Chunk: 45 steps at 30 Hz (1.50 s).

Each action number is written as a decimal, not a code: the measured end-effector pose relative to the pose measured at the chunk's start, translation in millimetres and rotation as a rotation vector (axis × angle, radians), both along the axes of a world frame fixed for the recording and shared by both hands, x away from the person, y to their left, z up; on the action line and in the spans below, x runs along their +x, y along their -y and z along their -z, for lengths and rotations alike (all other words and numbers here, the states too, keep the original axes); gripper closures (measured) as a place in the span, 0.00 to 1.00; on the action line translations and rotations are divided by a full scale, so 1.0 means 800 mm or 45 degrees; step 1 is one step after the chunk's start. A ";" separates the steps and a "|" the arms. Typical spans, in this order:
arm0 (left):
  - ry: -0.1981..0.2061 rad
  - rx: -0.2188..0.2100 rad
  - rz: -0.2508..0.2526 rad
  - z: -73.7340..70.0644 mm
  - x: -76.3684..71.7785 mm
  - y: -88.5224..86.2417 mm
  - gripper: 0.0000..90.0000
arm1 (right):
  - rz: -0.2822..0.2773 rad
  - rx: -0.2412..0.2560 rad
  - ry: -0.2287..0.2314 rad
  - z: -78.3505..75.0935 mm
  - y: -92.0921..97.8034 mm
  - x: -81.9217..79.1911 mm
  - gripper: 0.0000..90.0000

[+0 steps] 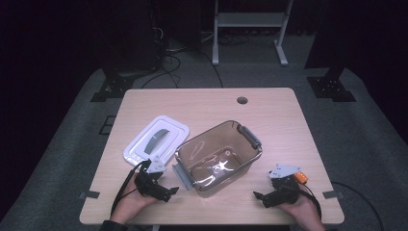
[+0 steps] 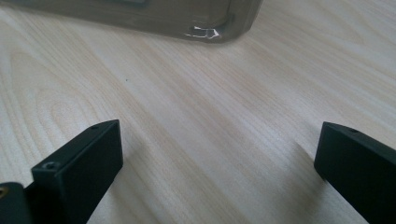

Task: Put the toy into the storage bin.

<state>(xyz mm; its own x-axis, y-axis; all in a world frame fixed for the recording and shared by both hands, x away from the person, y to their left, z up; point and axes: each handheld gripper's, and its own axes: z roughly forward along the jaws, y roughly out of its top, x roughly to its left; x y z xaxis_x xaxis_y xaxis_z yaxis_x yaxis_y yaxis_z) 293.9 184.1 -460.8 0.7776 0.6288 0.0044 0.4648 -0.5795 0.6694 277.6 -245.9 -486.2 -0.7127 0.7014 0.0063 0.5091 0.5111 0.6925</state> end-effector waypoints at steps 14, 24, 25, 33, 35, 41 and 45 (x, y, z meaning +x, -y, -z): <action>-0.003 0.020 0.077 0.022 -0.006 0.016 0.00 | 0.003 0.053 0.024 -0.020 0.008 -0.005 0.11; 0.055 -0.055 0.085 0.030 -0.011 0.012 0.00 | 0.010 0.077 0.040 -0.036 0.023 -0.008 0.16; 0.056 -0.055 0.086 0.030 -0.011 0.012 0.00 | 0.016 0.082 0.042 -0.038 0.025 -0.008 0.16; 0.055 -0.059 0.087 0.030 -0.011 0.011 0.00 | 0.075 0.083 0.081 -0.052 0.041 -0.006 0.16; 0.054 -0.059 0.086 0.030 -0.012 0.011 0.00 | 0.099 0.087 0.081 -0.054 0.046 -0.005 0.16; 0.054 -0.058 0.084 0.030 -0.012 0.010 0.00 | 0.152 0.095 0.083 -0.059 0.060 -0.002 0.16; 0.055 -0.058 0.081 0.030 -0.013 0.010 0.00 | 0.195 0.106 0.074 -0.060 0.070 0.000 0.16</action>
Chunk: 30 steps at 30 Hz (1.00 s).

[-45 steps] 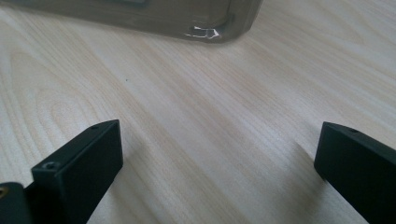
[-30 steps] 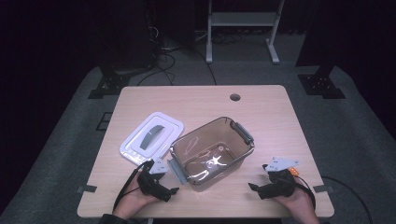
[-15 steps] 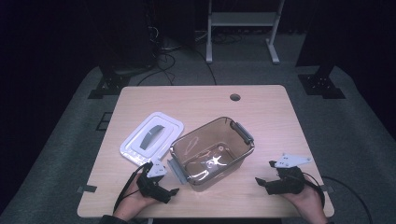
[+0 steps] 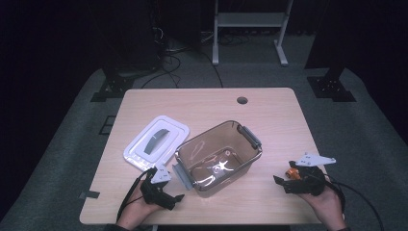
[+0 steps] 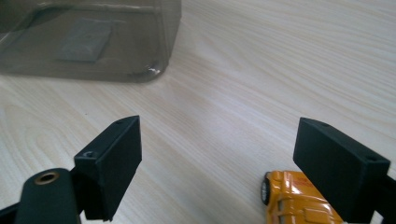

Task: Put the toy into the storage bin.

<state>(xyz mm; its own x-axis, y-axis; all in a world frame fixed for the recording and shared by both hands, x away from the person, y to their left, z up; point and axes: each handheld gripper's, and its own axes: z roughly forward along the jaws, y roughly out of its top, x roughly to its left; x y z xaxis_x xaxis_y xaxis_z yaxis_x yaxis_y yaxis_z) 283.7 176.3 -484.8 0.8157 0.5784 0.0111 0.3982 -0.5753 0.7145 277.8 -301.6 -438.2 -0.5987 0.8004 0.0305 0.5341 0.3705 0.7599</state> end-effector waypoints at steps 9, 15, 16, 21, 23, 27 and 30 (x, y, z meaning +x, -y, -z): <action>-0.001 0.000 -0.006 0.000 -0.001 0.000 0.00 | 0.068 0.003 0.007 -0.001 0.019 0.004 0.16; 0.000 0.000 -0.006 0.000 -0.001 0.000 0.00 | 0.095 -0.001 0.003 0.001 0.029 0.007 0.16; 0.000 0.000 -0.006 0.000 -0.001 0.000 0.00 | 0.101 -0.003 0.001 0.001 0.031 0.007 0.16; 0.000 0.000 -0.006 0.000 -0.001 0.000 0.00 | 0.127 -0.006 -0.012 0.004 0.041 0.009 0.16; 0.000 0.001 -0.006 0.000 -0.001 0.000 0.00 | 0.136 -0.009 -0.016 0.006 0.045 0.010 0.16; 0.000 0.000 -0.006 0.000 -0.001 0.000 0.00 | 0.153 -0.011 -0.032 0.009 0.052 0.010 0.18; -0.001 0.000 -0.006 0.000 -0.001 0.000 0.00 | 0.161 -0.012 -0.048 0.012 0.056 0.010 0.18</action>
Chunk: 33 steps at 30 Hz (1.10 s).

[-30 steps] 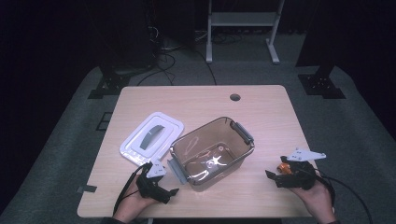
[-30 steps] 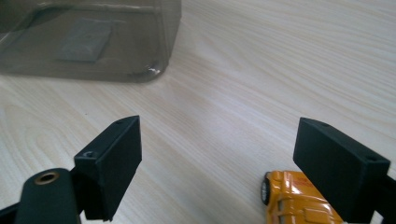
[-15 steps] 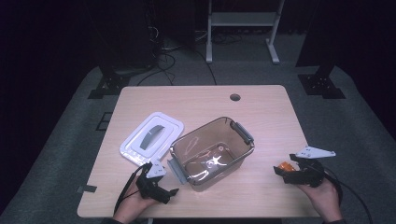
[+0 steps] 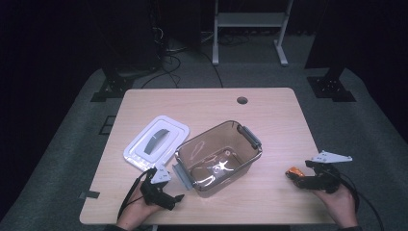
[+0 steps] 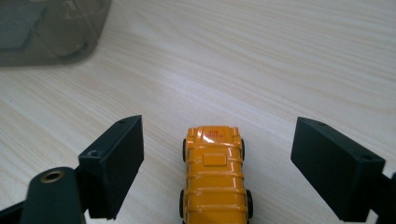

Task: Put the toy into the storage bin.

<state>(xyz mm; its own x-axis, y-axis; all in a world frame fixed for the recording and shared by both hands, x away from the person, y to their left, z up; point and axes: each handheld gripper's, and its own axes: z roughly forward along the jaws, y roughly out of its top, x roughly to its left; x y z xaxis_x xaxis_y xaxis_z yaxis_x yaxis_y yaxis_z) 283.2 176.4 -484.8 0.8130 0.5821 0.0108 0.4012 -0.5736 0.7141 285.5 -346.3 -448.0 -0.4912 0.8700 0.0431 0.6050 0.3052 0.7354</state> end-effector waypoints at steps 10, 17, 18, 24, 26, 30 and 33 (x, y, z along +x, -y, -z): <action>0.000 0.000 0.000 0.000 0.000 0.000 0.00 | -0.013 -0.009 -0.066 0.012 0.005 -0.002 0.33; 0.000 0.000 0.000 0.000 0.000 0.000 0.00 | -0.016 -0.008 -0.115 0.017 0.009 -0.002 0.44; 0.000 0.000 0.001 0.000 0.000 0.000 0.00 | -0.016 -0.008 -0.114 0.017 0.010 -0.002 0.46; 0.000 0.000 0.001 0.000 0.000 0.000 0.00 | -0.031 -0.013 -0.110 0.016 0.009 -0.003 0.57; 0.000 0.000 0.000 0.000 0.000 0.000 0.00 | -0.037 -0.018 -0.116 0.017 0.009 -0.003 0.59; -0.001 0.000 0.000 0.000 0.000 0.000 0.00 | -0.036 -0.024 -0.102 0.014 0.008 -0.004 0.64; -0.001 0.000 0.002 0.000 0.000 0.000 0.00 | -0.036 -0.038 -0.099 0.012 0.008 -0.005 0.65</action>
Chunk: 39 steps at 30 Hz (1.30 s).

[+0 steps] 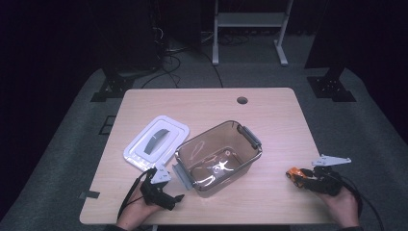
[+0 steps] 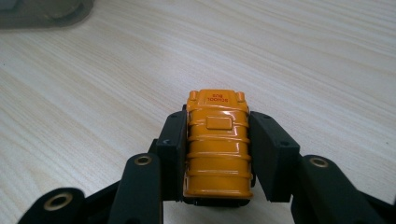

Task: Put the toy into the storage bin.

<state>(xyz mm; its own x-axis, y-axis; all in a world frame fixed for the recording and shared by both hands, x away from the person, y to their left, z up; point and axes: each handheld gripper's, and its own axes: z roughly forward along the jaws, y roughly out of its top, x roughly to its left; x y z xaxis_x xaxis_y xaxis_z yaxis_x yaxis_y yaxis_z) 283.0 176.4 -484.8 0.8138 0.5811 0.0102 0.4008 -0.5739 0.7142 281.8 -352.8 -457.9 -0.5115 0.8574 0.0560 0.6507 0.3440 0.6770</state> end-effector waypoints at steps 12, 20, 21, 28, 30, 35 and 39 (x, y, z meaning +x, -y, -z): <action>-0.001 0.000 0.002 0.000 0.000 0.000 0.00 | -0.001 0.009 0.007 -0.011 -0.003 -0.002 0.65; -0.001 0.000 0.002 0.000 0.000 0.000 0.00 | -0.016 0.014 0.036 -0.021 -0.006 -0.005 0.65; -0.001 0.000 0.002 0.000 0.000 0.000 0.00 | -0.018 0.018 0.042 -0.022 -0.006 -0.006 0.65; -0.001 0.000 0.002 0.000 0.000 0.000 0.00 | -0.042 0.062 0.067 -0.037 -0.011 -0.011 0.65; -0.001 -0.002 0.001 0.000 0.000 0.000 0.00 | -0.048 0.067 0.074 -0.041 -0.013 -0.012 0.65; 0.000 0.003 0.004 0.000 0.000 0.000 0.00 | -0.064 0.069 0.100 -0.051 -0.017 -0.014 0.65; -0.001 0.003 0.004 0.000 0.000 0.000 0.00 | -0.075 0.073 0.120 -0.059 -0.019 -0.015 0.65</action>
